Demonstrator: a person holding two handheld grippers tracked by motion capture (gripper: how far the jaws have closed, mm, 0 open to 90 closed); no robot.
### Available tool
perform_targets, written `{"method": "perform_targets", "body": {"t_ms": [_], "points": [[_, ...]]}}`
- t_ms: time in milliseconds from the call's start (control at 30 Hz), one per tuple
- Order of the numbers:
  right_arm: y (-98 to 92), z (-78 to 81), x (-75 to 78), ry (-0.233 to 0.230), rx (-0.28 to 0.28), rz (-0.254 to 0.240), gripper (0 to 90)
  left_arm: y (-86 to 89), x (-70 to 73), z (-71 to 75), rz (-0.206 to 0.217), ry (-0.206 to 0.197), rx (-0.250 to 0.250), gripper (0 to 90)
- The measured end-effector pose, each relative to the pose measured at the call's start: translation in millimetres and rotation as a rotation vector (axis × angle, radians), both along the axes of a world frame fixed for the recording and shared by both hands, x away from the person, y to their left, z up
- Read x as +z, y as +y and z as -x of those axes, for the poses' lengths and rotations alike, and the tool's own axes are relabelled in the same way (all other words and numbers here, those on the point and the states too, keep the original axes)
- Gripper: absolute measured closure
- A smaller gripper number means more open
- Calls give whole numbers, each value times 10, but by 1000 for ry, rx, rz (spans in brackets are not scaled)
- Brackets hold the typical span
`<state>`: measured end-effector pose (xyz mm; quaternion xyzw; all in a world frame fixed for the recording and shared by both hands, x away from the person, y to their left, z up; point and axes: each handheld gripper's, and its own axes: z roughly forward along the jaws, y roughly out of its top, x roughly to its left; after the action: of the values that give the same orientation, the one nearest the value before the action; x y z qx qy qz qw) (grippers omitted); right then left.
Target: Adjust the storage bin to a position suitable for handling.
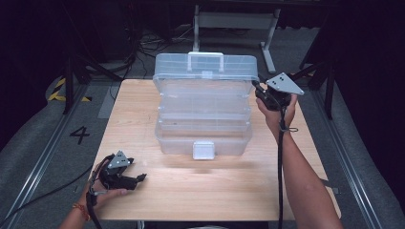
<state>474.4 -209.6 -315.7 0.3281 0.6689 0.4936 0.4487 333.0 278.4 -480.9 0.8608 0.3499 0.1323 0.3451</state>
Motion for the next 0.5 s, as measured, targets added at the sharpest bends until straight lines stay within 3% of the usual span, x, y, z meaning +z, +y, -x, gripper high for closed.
{"method": "perform_targets", "body": {"t_ms": [300,500], "points": [[5,-57,41,-10,-15,-7,811,-1,-1,0,0,-1,1,197],[17,-138,80,-15,-30,23,827,0,-1,0,0,-1,0,197]]}}
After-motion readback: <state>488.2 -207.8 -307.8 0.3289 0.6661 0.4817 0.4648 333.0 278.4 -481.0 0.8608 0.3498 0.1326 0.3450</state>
